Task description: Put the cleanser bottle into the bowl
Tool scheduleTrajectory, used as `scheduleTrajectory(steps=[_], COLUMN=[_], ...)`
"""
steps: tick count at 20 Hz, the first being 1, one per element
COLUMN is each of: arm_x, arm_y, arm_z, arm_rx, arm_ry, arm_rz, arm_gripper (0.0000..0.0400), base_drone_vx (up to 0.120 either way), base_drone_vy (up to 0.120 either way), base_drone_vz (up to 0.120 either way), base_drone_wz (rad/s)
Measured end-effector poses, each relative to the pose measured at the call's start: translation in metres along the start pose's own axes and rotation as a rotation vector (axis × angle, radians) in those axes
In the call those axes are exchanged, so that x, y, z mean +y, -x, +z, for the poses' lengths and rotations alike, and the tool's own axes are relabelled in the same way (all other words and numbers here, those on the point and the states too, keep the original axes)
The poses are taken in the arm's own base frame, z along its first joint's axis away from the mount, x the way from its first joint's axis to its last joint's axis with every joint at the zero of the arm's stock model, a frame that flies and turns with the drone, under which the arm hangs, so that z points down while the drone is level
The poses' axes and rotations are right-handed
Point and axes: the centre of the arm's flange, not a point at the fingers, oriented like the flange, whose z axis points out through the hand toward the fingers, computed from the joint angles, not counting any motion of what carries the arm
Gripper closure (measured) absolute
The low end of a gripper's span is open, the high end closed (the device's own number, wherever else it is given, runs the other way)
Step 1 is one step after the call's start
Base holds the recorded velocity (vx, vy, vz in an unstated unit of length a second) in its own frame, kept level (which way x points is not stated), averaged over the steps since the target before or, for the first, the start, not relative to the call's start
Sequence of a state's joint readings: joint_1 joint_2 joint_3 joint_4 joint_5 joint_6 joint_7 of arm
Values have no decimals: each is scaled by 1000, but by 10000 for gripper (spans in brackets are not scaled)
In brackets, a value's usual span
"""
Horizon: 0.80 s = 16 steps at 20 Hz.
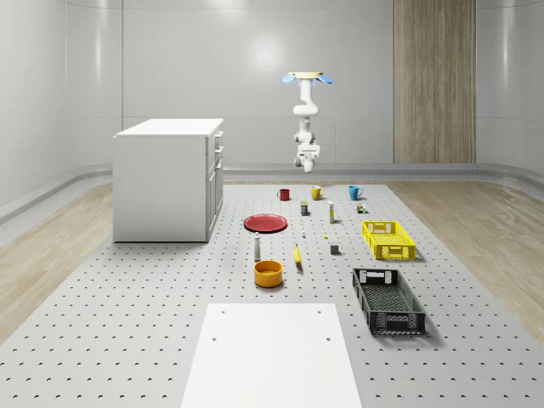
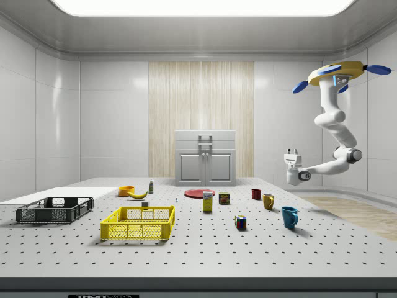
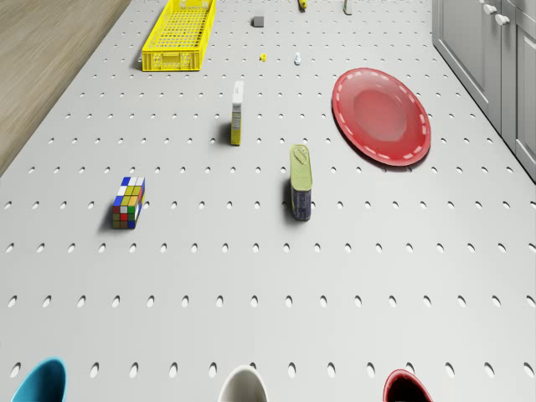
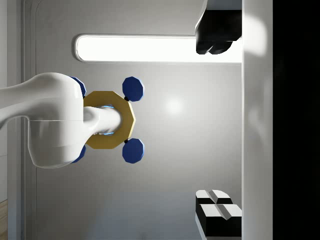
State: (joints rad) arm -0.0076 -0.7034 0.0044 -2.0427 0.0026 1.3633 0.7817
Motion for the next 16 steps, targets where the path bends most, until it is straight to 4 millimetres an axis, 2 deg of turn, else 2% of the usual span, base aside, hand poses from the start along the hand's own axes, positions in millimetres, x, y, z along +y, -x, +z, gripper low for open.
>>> scheduleTrajectory(steps=[16], arm_x=[0], arm_y=[1], arm_z=[0], arm_rx=[13], arm_ry=[-5], arm_rz=[0], arm_gripper=[0], base_drone_vx=[120], base_drone_vy=[-120], base_drone_vz=[0], base_drone_wz=[0])
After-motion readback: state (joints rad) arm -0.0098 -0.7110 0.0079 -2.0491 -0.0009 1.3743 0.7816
